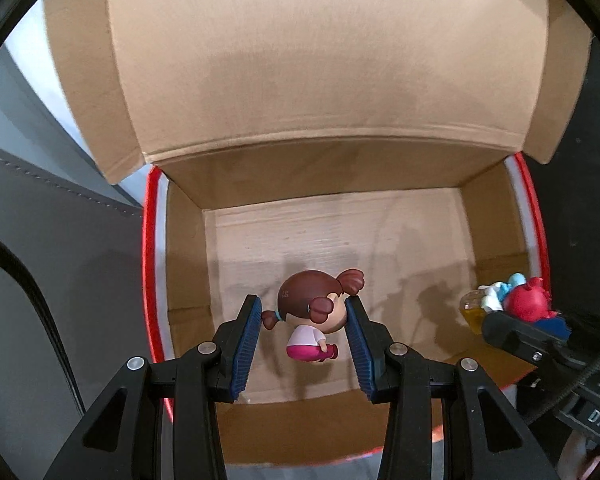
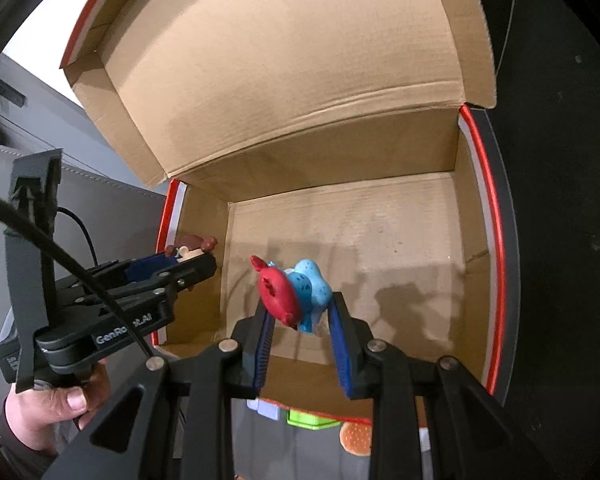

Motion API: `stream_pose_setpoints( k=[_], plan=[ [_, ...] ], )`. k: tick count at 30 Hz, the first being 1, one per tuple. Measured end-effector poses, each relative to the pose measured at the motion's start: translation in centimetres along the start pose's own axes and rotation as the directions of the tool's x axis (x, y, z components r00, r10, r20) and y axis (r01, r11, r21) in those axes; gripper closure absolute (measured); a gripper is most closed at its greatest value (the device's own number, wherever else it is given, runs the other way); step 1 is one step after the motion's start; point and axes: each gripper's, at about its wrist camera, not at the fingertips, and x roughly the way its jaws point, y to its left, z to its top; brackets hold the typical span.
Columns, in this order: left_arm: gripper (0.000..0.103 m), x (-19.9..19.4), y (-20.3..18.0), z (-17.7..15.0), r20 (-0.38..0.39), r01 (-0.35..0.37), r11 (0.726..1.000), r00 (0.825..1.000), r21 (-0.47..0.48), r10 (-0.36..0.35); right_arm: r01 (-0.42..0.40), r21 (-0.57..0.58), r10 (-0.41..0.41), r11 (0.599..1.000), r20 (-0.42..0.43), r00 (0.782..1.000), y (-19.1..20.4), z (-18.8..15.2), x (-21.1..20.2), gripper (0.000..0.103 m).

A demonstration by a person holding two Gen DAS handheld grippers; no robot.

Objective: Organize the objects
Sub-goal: 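Lift the doll with left tool while right tool carries the bird into the shoebox, then lower and open left gripper releasing the doll while right gripper releases the bird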

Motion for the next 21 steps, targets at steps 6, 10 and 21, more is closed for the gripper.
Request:
stream_pose_setpoints(
  k=[6,10,21],
  plan=[
    [0.059,2.9,0.4,0.6,-0.035,-0.048,0.998,0.998,-0.046,0.046,-0.004,-0.005,0.004,1.000,-0.016,1.000,-0.1,1.2,1.8,0.077],
    [0.059,4.8,-0.3,1.2,-0.055,-0.078,0.995,0.996,-0.055,0.075,-0.014,-0.017,0.014,1.000,-0.022,1.000,-0.5,1.6,2.8,0.077],
    [0.059,7.6,-1.0,2.4,-0.110,-0.186,0.978,0.978,-0.097,0.175,-0.051,-0.022,0.050,0.998,-0.035,0.998,-0.8,2.2,5.2,0.077]
  ],
)
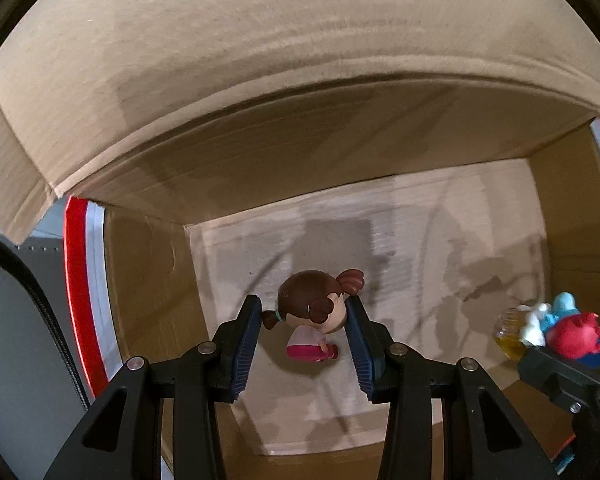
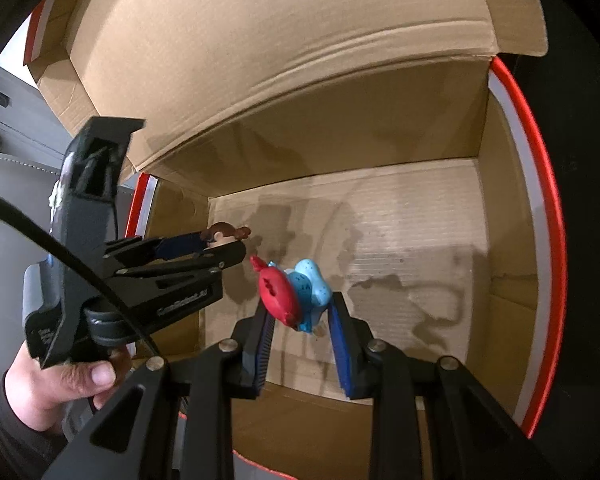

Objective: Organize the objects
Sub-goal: 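Lower and open left gripper releasing the doll while right gripper releases the bird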

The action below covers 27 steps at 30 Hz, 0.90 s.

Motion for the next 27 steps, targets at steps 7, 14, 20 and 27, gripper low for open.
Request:
stream_pose_setpoints(
  k=[7,14,20,27],
  plan=[
    [0.059,0.7,-0.8,0.6,-0.033,-0.054,0.998,0.998,-0.039,0.052,-0.024,-0.027,0.024,0.999,0.006,1.000,1.1,0.3,0.7,0.077],
    [0.059,1.0,-0.9,1.0,-0.069,-0.093,0.993,0.994,-0.074,0.088,-0.014,-0.047,0.015,0.999,0.024,1.000,1.6,0.3,1.5,0.077],
    [0.058,1.1,-0.6,0.8,-0.107,-0.106,0.984,0.990,-0.144,0.091,-0.015,-0.037,0.016,0.999,0.022,1.000,2.0,0.5,2.2,0.077],
    [0.051,0.1,-0.3,0.6,-0.115,-0.092,0.976,0.991,-0.199,0.069,-0.016,-0.030,0.017,0.999,0.020,1.000,1.7,0.9,2.4,0.077]
  ],
)
